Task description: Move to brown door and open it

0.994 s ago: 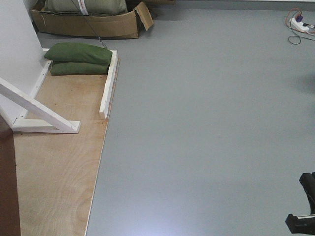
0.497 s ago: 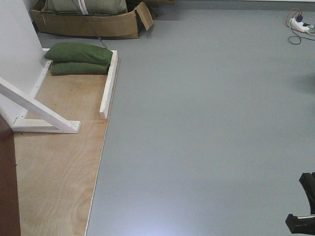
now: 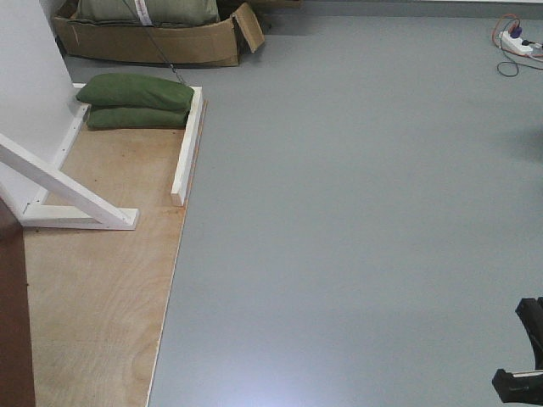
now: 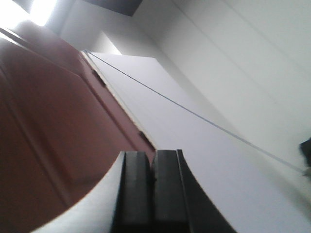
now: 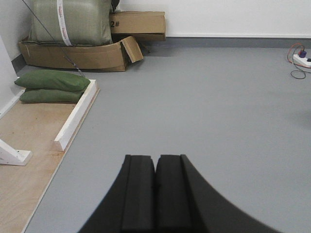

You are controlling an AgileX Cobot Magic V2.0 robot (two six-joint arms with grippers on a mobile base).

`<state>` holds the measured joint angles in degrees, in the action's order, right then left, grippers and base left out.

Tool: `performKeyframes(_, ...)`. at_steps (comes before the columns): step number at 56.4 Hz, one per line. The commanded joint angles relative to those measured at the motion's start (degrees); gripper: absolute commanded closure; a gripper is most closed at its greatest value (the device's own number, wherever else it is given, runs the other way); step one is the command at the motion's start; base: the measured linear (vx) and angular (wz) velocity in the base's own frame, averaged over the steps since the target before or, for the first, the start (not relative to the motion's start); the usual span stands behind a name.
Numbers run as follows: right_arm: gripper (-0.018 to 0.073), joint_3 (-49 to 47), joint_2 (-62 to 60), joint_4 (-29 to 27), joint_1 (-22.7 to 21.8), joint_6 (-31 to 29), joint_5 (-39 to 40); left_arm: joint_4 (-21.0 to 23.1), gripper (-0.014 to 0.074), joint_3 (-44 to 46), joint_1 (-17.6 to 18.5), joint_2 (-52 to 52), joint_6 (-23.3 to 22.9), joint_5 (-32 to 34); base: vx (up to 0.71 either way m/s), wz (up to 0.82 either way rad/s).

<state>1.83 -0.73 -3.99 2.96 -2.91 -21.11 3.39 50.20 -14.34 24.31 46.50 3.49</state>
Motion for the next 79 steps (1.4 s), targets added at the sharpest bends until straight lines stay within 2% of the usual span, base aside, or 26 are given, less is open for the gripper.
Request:
performKeyframes(1, 0.0559, 0.25, -0.32, 0.19, 0.11, -0.37, 4.47, 0.32, 0.053, 3.79, -1.71, 1.87, 8.37, 4.99, 0.0, 0.0)
performKeyframes(6, 0.0559, 0.25, -0.32, 0.19, 0.11, -0.37, 4.47, 0.32, 0.053, 5.56, -3.71, 2.5, 13.75, 7.04, 0.0, 0.0)
performKeyframes(18, 0.0559, 0.25, -0.32, 0.19, 0.11, -0.37, 4.47, 0.32, 0.053, 6.91, -8.02, 2.43, 20.64, 11.6, 0.0, 0.0)
performKeyframes(26, 0.0559, 0.25, -0.32, 0.19, 0.11, -0.37, 4.47, 0.32, 0.053, 7.2, -9.61, 2.32, 27.4, 13.96, 0.0, 0.0)
performKeyframes(46, 0.0559, 0.25, -0.32, 0.19, 0.11, -0.37, 4.47, 1.08, 0.053, 7.2, -10.59, 2.32, 54.65, 18.28, 0.0, 0.0)
performKeyframes(52, 0.0559, 0.25, -0.32, 0.19, 0.11, -0.37, 4.47, 3.5, 0.053, 7.2, -10.59, 2.26, 59.12, 18.93, 0.0, 0.0)
performKeyframes(56, 0.0559, 0.25, -0.32, 0.19, 0.11, -0.37, 4.47, 8.84, 0.053, 7.2, -10.59, 2.26, 58.65, 20.04, 0.0, 0.0)
performKeyframes(60, 0.0559, 0.25, -0.32, 0.19, 0.11, -0.37, 4.47, 19.75, 0.053, 7.2, -10.59, 2.26, 56.65, 21.18, 0.0, 0.0)
performKeyframes(61, 0.0559, 0.25, -0.32, 0.19, 0.11, -0.37, 4.47, 24.43, 0.053, 7.2, -10.59, 2.26, 56.05, 21.68, 0.0, 0.0)
performKeyframes(62, 0.0559, 0.25, -0.32, 0.19, 0.11, -0.37, 4.47, 25.67, 0.053, 7.2, -10.59, 2.26, 55.68, 21.84, 0.0, 0.0)
performKeyframes(63, 0.0559, 0.25, -0.32, 0.19, 0.11, -0.37, 4.47, 30.93, 0.053, 7.2, -10.59, 2.26, 55.33, 22.51, 0.0, 0.0)
performKeyframes(64, 0.0559, 0.25, -0.32, 0.19, 0.11, -0.37, 4.47, 32.29, 0.053, 7.2, -10.59, 2.26, 55.15, 23.08, 0.0, 0.0)
performKeyframes(66, 0.0559, 0.25, -0.32, 0.19, 0.11, -0.37, 4.47, 40.23, 0.053, 7.2, -10.59, 2.26, 55.32, 25.93, 0.0, 0.0)
performKeyframes(67, 0.0559, 0.25, -0.32, 0.19, 0.11, -0.37, 4.47, 42.77, 0.053, 7.2, -10.59, 2.26, 55.39, 27.34, 0.0, 0.0)
performKeyframes(70, 0.0559, 0.25, -0.32, 0.19, 0.11, -0.37, 4.47, 52.53, 0.053, 7.2, -10.59, 2.26, 55.89, 35.5, 0.0, 0.0)
performKeyframes(71, 0.0559, 0.25, -0.32, 0.19, 0.11, -0.37, 4.47, 54.6, 0.053, 7.2, -10.59, 2.26, 55.91, 38.05, 0.0, 0.0)
performKeyframes(73, 0.0559, 0.25, -0.32, 0.19, 0.11, -0.37, 4.47, 59.86, 0.053, 7.3, -10.59, 2.26, 56.16, 46.55, 0.0, 0.0)
performKeyframes(76, 0.0559, 0.25, -0.32, 0.19, 0.11, -0.37, 4.47, 64.68, 0.053, 7.64, -10.59, 2.34, 56.21, 57.41, 0.0, 0.0)
performKeyframes(79, 0.0559, 0.25, -0.32, 0.19, 0.11, -0.37, 4.47, 67.59, 0.053, 8.2, -10.38, 2.46, 56.21, 69.38, 0.0, 0.0)
